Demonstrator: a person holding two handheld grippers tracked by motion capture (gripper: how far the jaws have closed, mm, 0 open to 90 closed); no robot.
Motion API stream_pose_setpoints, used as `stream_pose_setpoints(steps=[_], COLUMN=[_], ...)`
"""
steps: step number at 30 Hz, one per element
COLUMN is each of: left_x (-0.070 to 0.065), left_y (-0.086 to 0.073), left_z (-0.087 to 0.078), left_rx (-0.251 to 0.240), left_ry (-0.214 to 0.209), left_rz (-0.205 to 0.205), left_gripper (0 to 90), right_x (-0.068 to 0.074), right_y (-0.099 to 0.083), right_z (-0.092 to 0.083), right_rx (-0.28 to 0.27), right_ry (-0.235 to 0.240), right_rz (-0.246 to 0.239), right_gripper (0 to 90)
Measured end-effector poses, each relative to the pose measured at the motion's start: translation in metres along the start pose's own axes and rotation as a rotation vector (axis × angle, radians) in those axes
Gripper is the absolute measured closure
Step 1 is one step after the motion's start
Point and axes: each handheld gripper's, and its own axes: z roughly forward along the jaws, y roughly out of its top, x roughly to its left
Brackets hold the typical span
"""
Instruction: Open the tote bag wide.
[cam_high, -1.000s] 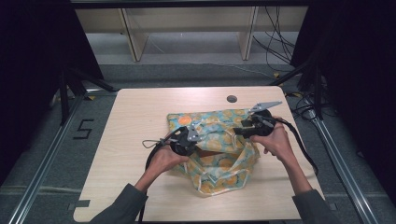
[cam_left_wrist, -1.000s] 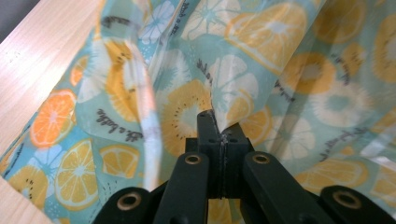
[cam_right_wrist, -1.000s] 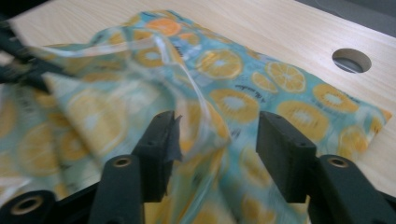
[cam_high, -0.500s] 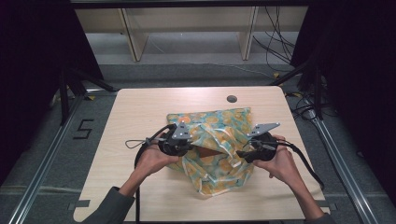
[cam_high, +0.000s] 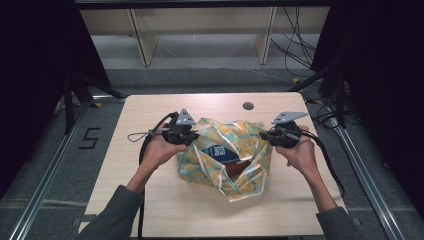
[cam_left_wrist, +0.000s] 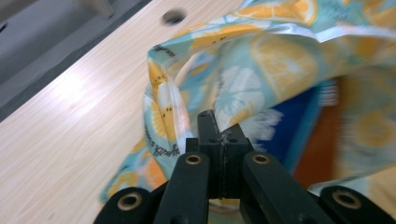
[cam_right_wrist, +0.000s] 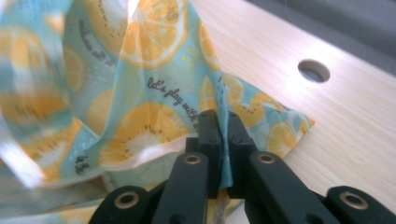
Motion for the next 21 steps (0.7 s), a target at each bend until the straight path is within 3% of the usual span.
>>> stream_pose_setpoints(steps=[2,4,5,7,9,10,11,13,14,18,21], left_x=[0.011,0.023,0.029,0.037,0.042,0.043,0.043,0.043,0.043,0.042,0.043], left_y=[-0.002,-0.006,-0.009,-0.015,-0.019,-0.02,-0.02,-0.019,-0.018,-0.016,-0.014], left_z=[0.021,0.038,0.044,0.055,0.061,0.063,0.065,0.065,0.065,0.063,0.061], left_rx=[0.032,0.072,0.1,0.112,0.131,0.139,0.145,0.15,0.151,0.146,0.149], left_ry=[0.005,-0.007,-0.021,-0.016,-0.024,-0.031,-0.033,-0.031,-0.04,-0.036,-0.046], left_rz=[-0.055,-0.094,-0.11,-0.156,-0.174,-0.179,-0.182,-0.181,-0.179,-0.175,-0.179], left_gripper=[89.5,89.5,89.5,89.5,89.5,89.5,89.5,89.5,89.5,89.4,89.4], right_x=[-0.003,-0.002,-0.001,-0.001,0.0,0.002,0.003,0.008,0.009,0.028,0.046], right_y=[0.001,0.001,0.0,-0.001,0.0,-0.001,0.0,0.0,0.001,0.004,0.005], right_z=[0.017,0.026,0.029,0.027,0.019,0.016,0.009,0.001,-0.008,-0.024,-0.027], right_rx=[0.036,0.068,0.035,0.062,0.082,0.043,0.045,-0.026,0.003,-0.063,-0.049], right_ry=[-0.038,-0.022,-0.035,-0.025,-0.018,-0.015,0.009,0.039,0.055,0.125,0.172], right_rz=[0.004,0.016,0.021,0.035,0.033,0.044,0.042,0.061,0.058,0.019,-0.013], right_gripper=[79.9,74.6,72.5,65.8,61.5,61.1,61.2,60.1,59.4,58.8,58.8])
